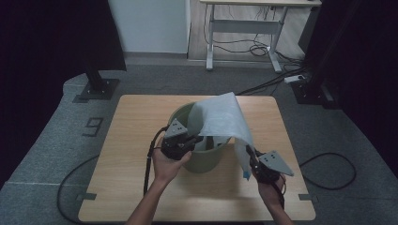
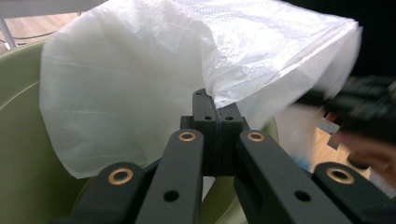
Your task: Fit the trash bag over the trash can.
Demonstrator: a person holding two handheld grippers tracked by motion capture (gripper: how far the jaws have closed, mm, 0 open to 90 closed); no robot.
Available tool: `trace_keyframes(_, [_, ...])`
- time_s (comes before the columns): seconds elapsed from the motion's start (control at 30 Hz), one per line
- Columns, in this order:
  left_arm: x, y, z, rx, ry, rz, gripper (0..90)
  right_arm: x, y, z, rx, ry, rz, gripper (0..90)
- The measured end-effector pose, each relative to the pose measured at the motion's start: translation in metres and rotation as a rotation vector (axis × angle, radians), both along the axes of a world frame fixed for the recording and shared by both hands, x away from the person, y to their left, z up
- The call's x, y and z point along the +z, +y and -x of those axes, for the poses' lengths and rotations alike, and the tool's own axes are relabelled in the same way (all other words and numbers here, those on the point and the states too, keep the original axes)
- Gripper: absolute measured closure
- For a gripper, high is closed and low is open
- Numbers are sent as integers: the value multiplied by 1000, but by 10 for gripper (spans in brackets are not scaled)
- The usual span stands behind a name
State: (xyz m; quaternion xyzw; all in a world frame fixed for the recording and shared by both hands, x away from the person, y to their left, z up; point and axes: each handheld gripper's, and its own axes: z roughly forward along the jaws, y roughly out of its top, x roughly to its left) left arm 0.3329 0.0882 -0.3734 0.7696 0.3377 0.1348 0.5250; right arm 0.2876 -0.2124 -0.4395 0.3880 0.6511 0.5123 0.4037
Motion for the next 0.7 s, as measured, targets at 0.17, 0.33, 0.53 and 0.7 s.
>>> trace_keyframes(0.17, [1,6,-2,6,0,2,892,36,-8,3,28,-70,-18,883])
trace_keyframes(0.33, [3,11,-5,-26,21,41,796,65,-4,1,68,-124,-14,883])
trace_keyframes(0.53, [16,4,6,17,-77,8,451,82,11,-4,108,-150,48,883])
trace_keyframes(0.7, [30,-2,11,1,-96,29,366,90,21,-9,130,-129,80,883])
